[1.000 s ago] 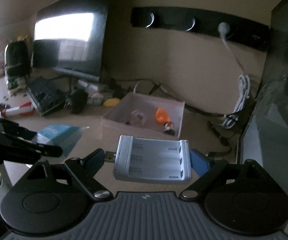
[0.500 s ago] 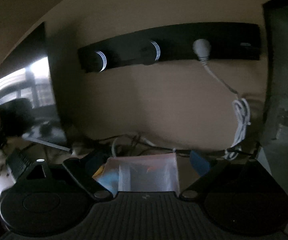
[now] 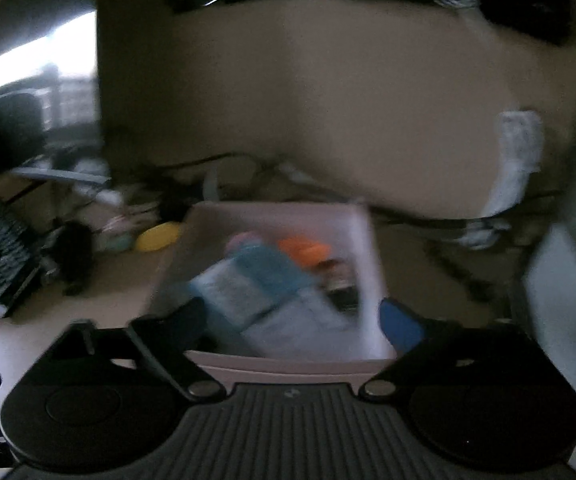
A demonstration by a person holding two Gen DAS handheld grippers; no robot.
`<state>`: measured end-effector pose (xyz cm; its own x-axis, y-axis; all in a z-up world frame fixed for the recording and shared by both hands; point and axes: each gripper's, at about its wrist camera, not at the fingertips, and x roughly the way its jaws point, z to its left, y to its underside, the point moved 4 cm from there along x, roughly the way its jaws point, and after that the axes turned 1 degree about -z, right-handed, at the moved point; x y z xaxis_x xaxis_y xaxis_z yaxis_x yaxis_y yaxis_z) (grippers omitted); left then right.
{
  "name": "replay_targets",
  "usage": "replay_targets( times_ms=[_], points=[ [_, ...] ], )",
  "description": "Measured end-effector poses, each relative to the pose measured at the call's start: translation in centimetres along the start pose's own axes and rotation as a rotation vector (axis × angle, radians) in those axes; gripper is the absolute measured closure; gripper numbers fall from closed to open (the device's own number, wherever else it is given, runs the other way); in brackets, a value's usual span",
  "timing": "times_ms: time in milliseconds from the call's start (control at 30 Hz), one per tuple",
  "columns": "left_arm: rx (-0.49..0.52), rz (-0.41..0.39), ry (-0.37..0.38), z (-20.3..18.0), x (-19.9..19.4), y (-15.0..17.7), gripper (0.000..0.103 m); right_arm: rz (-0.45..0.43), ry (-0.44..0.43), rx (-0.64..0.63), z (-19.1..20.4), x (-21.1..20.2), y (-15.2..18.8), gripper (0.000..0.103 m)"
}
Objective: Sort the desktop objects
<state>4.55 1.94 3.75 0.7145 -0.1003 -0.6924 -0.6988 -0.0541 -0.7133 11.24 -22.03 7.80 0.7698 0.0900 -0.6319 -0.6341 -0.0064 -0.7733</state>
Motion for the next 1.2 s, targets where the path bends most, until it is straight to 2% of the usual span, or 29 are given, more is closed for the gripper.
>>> replay_targets(
  times_ms=[33, 100, 200, 267, 333, 400, 533, 567, 600, 667, 700, 767, 833, 867, 900, 933, 1033, 1200],
  points=[
    [0.005, -0.010, -0.005, 0.5, -0.4, 0.1, 0.006, 0.009, -0.020, -0.009, 1.1, 0.7, -0.4, 0.034],
    [0.016, -0.024, -0.012, 1.4, -0.8, 0.1, 0.005, 0.027, -0.057, -0.052, 3.9, 2.3, -1.5, 0.059],
    [0.004, -0.028, -0.015, 3.4, -1.6, 0.4, 0.005, 0.042, -0.070, -0.119, 7.6, 5.0, -3.5, 0.065],
    [-0.017, -0.021, -0.014, 4.8, -1.7, 0.6, 0.004, 0.058, -0.040, -0.174, 10.0, 7.9, -4.9, 0.065],
    [-0.025, -0.011, -0.007, 5.8, -1.7, 0.8, 0.004, 0.084, -0.040, -0.175, 12.0, 10.8, -5.6, 0.065],
    [-0.033, -0.002, -0.004, 6.7, -1.8, 1.2, 0.004, 0.110, -0.039, -0.126, 13.3, 13.7, -5.9, 0.056],
    [-0.068, 0.013, -0.006, 8.7, -2.0, 1.8, 0.004, 0.116, 0.071, 0.018, 14.0, 18.4, -6.4, 0.053],
    [-0.072, 0.013, -0.010, 9.2, -2.1, 1.9, 0.004, 0.114, 0.086, 0.042, 14.1, 19.1, -6.4, 0.048],
    [-0.074, 0.014, -0.015, 9.5, -2.1, 2.0, 0.003, 0.109, 0.102, 0.059, 14.0, 19.6, -6.5, 0.040],
    [-0.078, 0.018, -0.024, 10.2, -1.9, 2.1, 0.003, 0.087, 0.124, 0.051, 14.4, 20.4, -6.6, 0.034],
    [-0.079, 0.021, -0.027, 10.4, -1.9, 2.2, 0.003, 0.089, 0.125, 0.039, 14.6, 20.7, -6.5, 0.035],
    [-0.080, 0.024, -0.030, 10.6, -1.6, 2.1, 0.003, 0.090, 0.137, 0.004, 14.7, 20.7, -6.2, 0.045],
    [-0.078, 0.024, -0.029, 10.6, -1.2, 1.8, 0.003, 0.085, 0.133, -0.037, 14.6, 20.1, -5.8, 0.067],
    [-0.077, 0.025, -0.024, 10.5, -0.8, 1.5, 0.003, 0.094, 0.104, -0.039, 14.5, 19.5, -5.4, 0.082],
    [-0.075, 0.025, -0.019, 10.3, -0.4, 1.2, 0.003, 0.101, 0.079, -0.040, 14.5, 18.9, -5.0, 0.091],
    [-0.069, 0.024, -0.011, 10.0, 0.0, 0.8, 0.003, 0.103, 0.056, -0.052, 14.5, 17.7, -4.5, 0.095],
    [-0.047, 0.017, 0.012, 8.8, 1.1, -0.2, 0.003, 0.112, 0.001, -0.103, 14.6, 14.7, -2.3, 0.098],
    [0.009, 0.011, 0.049, 6.1, 2.9, -1.5, 0.003, 0.124, -0.149, -0.162, 13.7, 8.3, 1.6, 0.098]
  ],
)
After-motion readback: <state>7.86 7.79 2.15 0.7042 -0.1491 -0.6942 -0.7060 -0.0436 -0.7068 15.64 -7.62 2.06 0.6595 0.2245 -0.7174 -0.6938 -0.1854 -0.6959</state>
